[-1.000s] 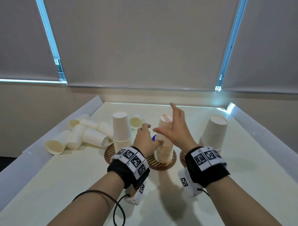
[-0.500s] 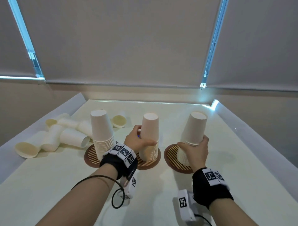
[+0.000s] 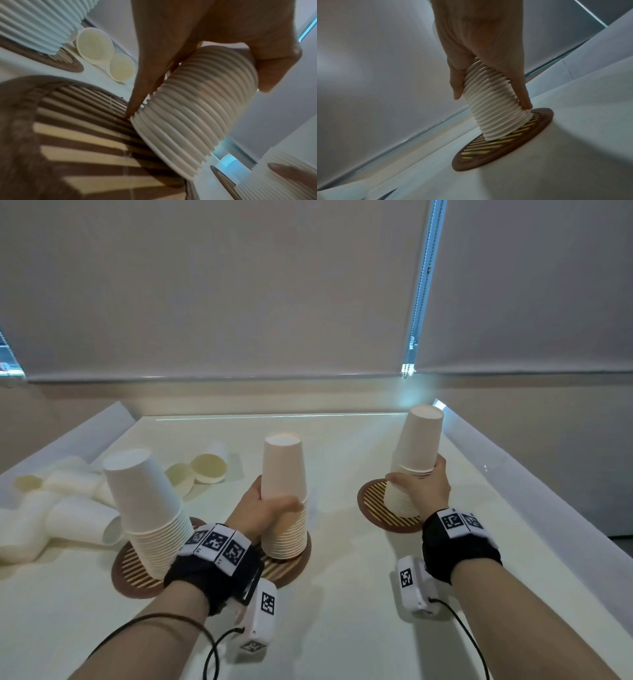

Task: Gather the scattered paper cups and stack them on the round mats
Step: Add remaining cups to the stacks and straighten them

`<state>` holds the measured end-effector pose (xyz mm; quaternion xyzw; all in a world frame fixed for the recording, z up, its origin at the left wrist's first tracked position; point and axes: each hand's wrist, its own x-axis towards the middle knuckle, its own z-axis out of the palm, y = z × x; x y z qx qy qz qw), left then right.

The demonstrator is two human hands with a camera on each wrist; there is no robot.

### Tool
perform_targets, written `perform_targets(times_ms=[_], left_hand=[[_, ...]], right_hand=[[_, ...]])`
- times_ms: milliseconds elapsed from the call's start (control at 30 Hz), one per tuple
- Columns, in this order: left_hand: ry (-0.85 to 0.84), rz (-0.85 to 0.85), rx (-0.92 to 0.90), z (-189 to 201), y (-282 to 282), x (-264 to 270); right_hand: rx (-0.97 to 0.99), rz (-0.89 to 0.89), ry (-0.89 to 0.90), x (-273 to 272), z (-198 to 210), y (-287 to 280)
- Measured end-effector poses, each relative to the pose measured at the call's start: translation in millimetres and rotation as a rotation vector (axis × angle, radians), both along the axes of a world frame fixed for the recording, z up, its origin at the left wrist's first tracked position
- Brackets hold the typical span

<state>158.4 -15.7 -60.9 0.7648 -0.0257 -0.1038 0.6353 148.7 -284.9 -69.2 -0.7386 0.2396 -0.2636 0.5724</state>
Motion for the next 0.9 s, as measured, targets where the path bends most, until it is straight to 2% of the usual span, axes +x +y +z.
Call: perform_targets(times_ms=[333,500,600,667,700,767,900], left_hand=[[-0.001,-0.001,-0.063,-7,-1,1],[-0.029,0.037,-0.079,-8,1,-8],[-0.067,0.053,-0.074,-5,5,-12],[-0.103,0.095,-0.043,-1,11,-14],[-0.119,0.123,-0.035,0,15,-14],[-0.145,0.165,-0.014,4,22,-15],[-0.091,0.208,-0.012,-4,31,-17]], right_hand=[[-0.014,-0.009,0.02,43,2,-21],[0.035,-0.1,0.026,35,10,-10],[0.118,-0.206,-0.033,18,17,13],[0.085,-0.202,-0.09,4,17,31],[0.048,-0.164,-0.102,-1,17,40],[-0.035,0.02,-0.069,-9,17,58],[-0.118,0.515,0.205,-23,9,99]])
